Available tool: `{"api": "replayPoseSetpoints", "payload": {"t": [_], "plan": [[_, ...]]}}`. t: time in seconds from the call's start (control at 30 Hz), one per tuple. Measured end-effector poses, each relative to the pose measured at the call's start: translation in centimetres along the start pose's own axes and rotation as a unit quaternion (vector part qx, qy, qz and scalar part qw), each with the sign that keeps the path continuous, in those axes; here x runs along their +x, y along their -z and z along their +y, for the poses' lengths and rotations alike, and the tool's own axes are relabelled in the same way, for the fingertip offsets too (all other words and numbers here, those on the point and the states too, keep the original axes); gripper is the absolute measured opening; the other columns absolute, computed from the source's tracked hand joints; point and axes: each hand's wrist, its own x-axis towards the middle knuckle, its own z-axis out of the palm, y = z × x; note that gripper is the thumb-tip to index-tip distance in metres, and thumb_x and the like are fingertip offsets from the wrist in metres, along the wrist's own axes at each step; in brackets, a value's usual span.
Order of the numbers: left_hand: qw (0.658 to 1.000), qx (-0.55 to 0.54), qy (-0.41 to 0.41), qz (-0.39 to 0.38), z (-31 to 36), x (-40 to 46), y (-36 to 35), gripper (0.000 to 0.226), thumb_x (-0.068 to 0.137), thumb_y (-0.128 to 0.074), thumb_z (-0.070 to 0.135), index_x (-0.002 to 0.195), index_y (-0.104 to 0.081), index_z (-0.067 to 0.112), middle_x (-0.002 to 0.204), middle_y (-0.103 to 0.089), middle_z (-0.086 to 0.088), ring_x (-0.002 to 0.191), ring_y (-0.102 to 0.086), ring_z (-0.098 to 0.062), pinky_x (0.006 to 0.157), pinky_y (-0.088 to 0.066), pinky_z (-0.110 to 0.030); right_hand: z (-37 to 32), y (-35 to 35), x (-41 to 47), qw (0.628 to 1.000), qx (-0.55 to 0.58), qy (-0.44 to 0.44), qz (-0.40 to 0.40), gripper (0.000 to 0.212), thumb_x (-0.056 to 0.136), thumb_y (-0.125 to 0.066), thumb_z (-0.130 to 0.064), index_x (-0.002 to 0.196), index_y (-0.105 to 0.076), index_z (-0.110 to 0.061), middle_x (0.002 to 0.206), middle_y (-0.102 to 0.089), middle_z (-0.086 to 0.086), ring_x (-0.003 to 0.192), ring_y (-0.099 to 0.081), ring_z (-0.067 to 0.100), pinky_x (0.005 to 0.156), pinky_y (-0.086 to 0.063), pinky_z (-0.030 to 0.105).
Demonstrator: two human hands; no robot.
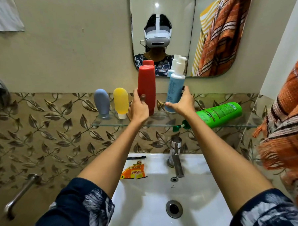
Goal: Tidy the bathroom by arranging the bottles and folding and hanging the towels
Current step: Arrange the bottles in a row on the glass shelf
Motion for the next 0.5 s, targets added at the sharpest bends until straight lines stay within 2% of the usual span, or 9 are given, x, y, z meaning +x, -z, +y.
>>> {"api": "replayPoseSetpoints", "payload": {"t": [0.17, 0.23, 0.3, 0.33, 0.5], "plan": [[0.997, -0.071, 0.0, -0.037, 0.1, 0.6, 0.1, 0.043, 0.1, -0.028, 0.016, 0.143, -0.026, 0.021, 0.134, -0.053, -0.008, 0.118, -0.053, -0.031, 0.101, -0.041, -0.045, 0.1, 0.1, -0.2, 0.998, -0.056, -0.012, -0.031, 0.075, 0.063, -0.087, -0.022, 0.119, -0.038, -0.004, 0.128, -0.054, 0.015, 0.118, -0.053, 0.032, 0.094, -0.045, 0.042], [0.995, -0.083, -0.026, -0.053, 0.1, 0.8, 0.2, 0.039, 0.101, -0.027, 0.017, 0.139, -0.031, 0.018, 0.129, -0.056, -0.007, 0.112, -0.056, -0.027, 0.094, -0.046, -0.036, -0.1, 0.0, -0.2, 0.995, -0.084, -0.022, -0.045, 0.076, 0.062, -0.087, -0.024, 0.118, -0.037, -0.005, 0.128, -0.053, 0.014, 0.119, -0.052, 0.032, 0.095, -0.045, 0.043], [0.993, -0.083, -0.046, -0.067, 0.1, 1.0, 0.3, 0.036, 0.102, -0.025, 0.019, 0.137, -0.033, 0.017, 0.124, -0.057, -0.006, 0.105, -0.056, -0.022, 0.079, -0.044, -0.02, -0.2, 0.0, -0.2, 0.994, -0.095, -0.025, -0.053, 0.077, 0.061, -0.088, -0.024, 0.116, -0.036, -0.006, 0.127, -0.053, 0.014, 0.119, -0.051, 0.033, 0.097, -0.045, 0.045], [0.993, -0.082, -0.049, -0.075, 0.1, 1.2, 0.3, 0.036, 0.102, -0.024, 0.021, 0.137, -0.033, 0.017, 0.124, -0.057, -0.006, 0.104, -0.056, -0.022, 0.078, -0.041, -0.021, -0.3, 0.0, -0.1, 0.993, -0.098, -0.023, -0.059, 0.078, 0.061, -0.088, -0.023, 0.116, -0.035, -0.006, 0.127, -0.053, 0.015, 0.119, -0.051, 0.033, 0.097, -0.045, 0.046], [0.987, -0.105, -0.056, -0.111, -0.5, 2.1, 0.4, 0.037, 0.102, -0.021, 0.026, 0.137, -0.032, 0.019, 0.127, -0.055, -0.007, 0.113, -0.054, -0.025, 0.097, -0.042, -0.039, -0.3, -0.1, 0.1, 0.991, -0.103, -0.022, -0.086, 0.079, 0.062, -0.087, -0.02, 0.119, -0.034, -0.007, 0.129, -0.052, 0.015, 0.12, -0.05, 0.033, 0.1, -0.043, 0.047]]}}
